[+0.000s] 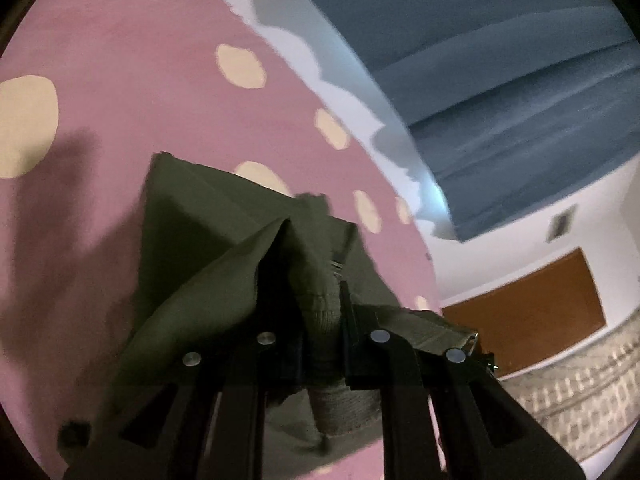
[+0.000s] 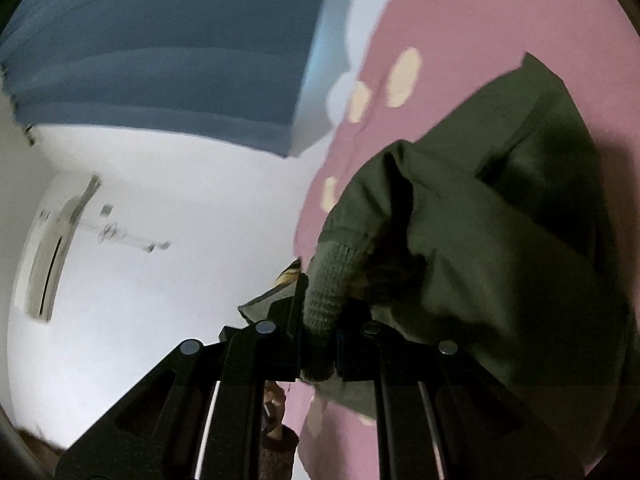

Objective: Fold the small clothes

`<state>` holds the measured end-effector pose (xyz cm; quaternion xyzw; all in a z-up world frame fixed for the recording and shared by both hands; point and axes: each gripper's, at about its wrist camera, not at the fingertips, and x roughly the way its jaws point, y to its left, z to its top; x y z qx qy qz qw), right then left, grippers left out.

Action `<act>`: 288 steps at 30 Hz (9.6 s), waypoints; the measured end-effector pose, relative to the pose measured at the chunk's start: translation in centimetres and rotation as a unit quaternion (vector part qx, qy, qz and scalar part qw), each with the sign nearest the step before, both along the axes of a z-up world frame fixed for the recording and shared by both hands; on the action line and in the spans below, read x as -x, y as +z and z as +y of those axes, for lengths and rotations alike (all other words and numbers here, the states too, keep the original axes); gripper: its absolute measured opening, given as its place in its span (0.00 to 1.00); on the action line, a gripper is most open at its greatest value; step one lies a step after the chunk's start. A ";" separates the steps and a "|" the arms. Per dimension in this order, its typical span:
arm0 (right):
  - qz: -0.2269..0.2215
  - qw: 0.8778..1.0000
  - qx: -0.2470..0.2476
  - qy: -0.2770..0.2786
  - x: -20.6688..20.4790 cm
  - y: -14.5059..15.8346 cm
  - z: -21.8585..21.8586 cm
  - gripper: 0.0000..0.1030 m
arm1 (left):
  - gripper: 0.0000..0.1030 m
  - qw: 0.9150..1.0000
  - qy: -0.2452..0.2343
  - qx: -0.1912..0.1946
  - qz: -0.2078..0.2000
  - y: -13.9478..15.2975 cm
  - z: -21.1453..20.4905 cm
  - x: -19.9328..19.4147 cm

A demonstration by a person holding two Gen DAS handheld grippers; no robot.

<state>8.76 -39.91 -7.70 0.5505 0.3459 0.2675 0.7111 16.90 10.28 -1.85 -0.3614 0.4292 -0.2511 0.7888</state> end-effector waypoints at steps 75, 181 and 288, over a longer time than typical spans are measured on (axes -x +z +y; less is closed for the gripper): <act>-0.007 0.934 0.356 -0.031 -11.1 4.1 -2.1 0.05 | 0.09 0.921 -0.013 -0.377 -0.099 3.9 -8.0 -10.0; 0.013 0.957 0.266 0.117 3.2 -2.0 19.8 0.69 | 0.76 0.943 0.091 -0.319 0.017 -2.3 2.1 9.1; -0.034 0.954 0.282 0.097 6.6 -0.4 16.7 0.69 | 0.04 0.887 -0.129 -0.440 -0.063 12.1 -23.1 5.5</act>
